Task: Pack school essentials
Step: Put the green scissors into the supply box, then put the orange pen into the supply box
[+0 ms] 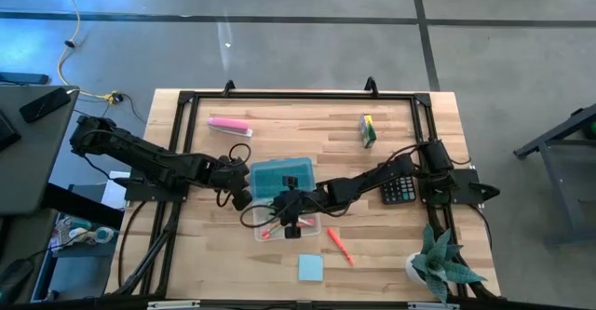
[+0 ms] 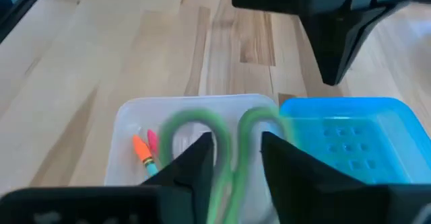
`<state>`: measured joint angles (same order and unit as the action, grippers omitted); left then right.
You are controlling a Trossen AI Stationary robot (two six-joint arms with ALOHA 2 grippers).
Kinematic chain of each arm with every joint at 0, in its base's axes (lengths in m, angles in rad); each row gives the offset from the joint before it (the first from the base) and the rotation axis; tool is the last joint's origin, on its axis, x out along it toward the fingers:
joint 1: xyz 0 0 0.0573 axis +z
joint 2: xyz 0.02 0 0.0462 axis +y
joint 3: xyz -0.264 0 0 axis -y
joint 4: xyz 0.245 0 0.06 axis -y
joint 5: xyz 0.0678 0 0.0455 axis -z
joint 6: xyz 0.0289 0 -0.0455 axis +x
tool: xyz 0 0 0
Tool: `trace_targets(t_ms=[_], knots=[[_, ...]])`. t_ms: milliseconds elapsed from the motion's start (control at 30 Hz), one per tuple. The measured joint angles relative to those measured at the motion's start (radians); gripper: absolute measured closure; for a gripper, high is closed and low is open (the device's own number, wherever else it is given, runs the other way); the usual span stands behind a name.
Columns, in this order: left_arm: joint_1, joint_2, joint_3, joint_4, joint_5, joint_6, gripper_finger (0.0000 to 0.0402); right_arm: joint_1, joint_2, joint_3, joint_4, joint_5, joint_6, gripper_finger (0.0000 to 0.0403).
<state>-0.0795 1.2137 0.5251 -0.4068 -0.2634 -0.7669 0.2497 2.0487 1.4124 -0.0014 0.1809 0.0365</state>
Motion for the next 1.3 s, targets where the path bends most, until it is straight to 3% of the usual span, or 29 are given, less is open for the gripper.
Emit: trace_targets(t_ms=[233, 533, 733, 967, 1300], knots=[[0.0, 0.0, 0.0, 0.0, 0.018, 0.008, 0.0401, 0.0, -0.001, 0.0, -0.014, 0.008, 0.008, 0.0233], [0.0, 0.0, 0.0, 0.003, 0.018, 0.129, 0.0401, -0.008, -0.093, 0.0, -0.172, 0.13, 0.017, 0.0231], [0.015, -0.026, 0.0, 0.008, 0.031, 0.24, 0.0401, -0.008, -0.191, 0.0, -0.336, 0.228, 0.119, 0.0231], [0.077, -0.096, 0.0, 0.007, 0.053, 0.351, 0.0401, -0.007, -0.268, 0.0, -0.538, 0.324, 0.253, 0.0231], [0.186, -0.22, 0.0, 0.047, 0.074, 0.404, 0.0401, -0.007, -0.447, 0.0, -0.788, 0.396, 0.307, 0.0231]])
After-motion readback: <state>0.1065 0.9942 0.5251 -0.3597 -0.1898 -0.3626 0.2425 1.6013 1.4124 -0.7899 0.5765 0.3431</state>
